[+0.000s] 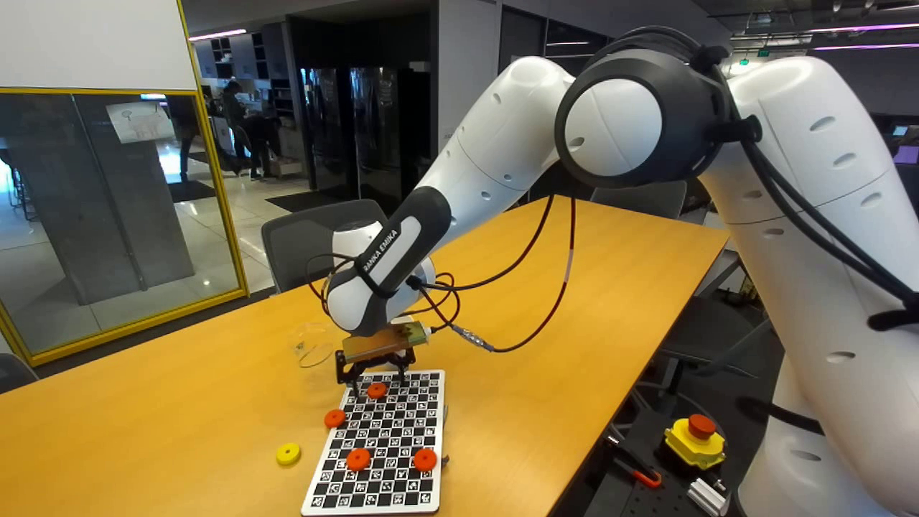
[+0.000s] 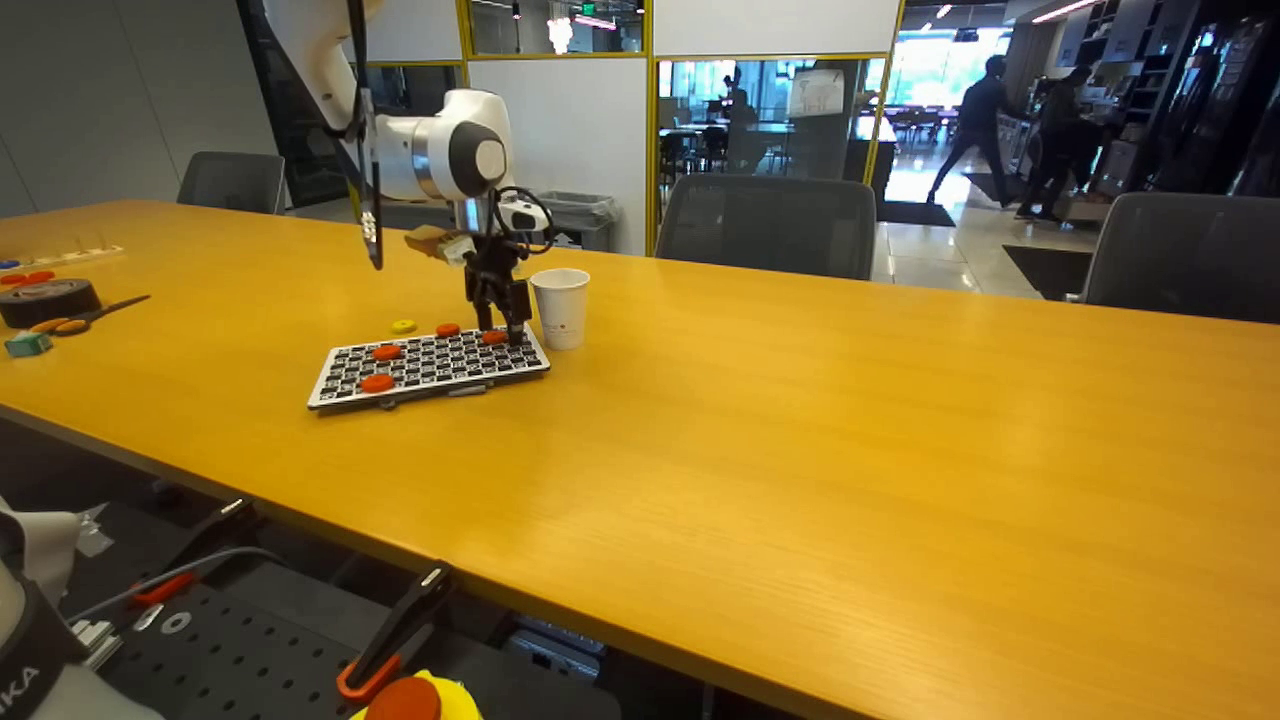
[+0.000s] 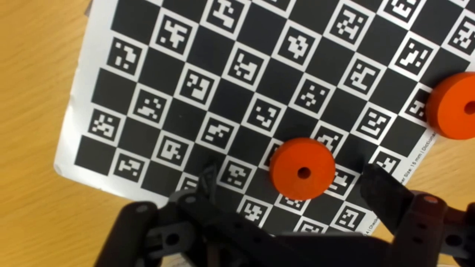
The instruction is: Put the yellow block in the white cup the put two orange blocks in the clear cup, then put the remaining yellow block in the white cup, then put the remaining two orange blocks in the clear cup
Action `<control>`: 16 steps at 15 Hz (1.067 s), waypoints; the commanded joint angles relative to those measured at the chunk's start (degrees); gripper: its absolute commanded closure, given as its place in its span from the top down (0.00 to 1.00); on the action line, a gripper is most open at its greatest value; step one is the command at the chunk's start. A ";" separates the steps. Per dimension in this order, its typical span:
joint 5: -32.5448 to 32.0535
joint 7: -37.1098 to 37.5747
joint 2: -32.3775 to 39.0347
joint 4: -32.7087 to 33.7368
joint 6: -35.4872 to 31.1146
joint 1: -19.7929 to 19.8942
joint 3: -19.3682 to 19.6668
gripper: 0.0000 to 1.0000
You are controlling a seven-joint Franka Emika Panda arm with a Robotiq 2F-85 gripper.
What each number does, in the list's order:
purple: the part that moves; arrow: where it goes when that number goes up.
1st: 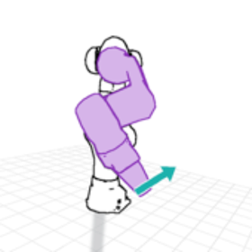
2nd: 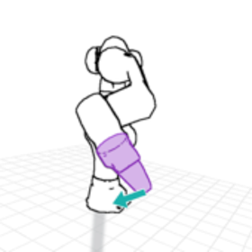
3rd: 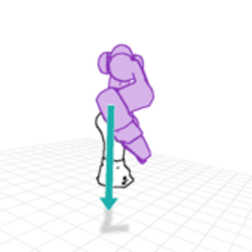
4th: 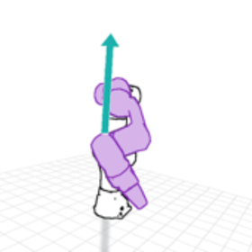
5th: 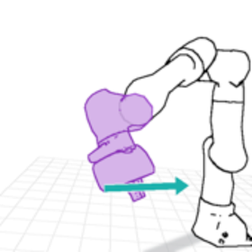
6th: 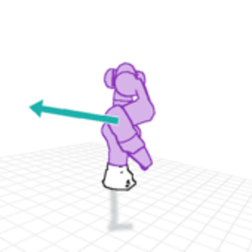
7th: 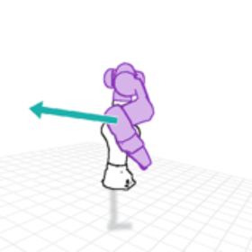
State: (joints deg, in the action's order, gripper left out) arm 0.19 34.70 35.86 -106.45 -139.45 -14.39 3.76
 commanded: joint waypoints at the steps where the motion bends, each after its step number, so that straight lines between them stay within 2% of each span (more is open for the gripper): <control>1: -0.51 1.32 -0.16 1.46 2.64 -0.54 0.33 1.00; 2: -0.59 1.37 -0.23 1.44 2.90 -0.58 0.34 1.00; 3: -0.68 1.39 -0.28 1.37 2.95 -0.63 0.36 0.75; 4: -0.76 1.46 -0.31 1.33 3.05 -0.69 0.39 0.74; 7: -0.53 1.30 -0.72 1.11 3.14 -0.60 0.15 0.49; 11: -0.62 1.51 -1.16 1.24 4.22 -0.70 0.08 0.20; 16: -1.75 2.27 -3.47 1.01 6.52 -2.09 0.13 0.21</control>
State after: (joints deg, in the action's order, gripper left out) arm 0.19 34.74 35.03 -105.67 -135.75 -14.94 3.51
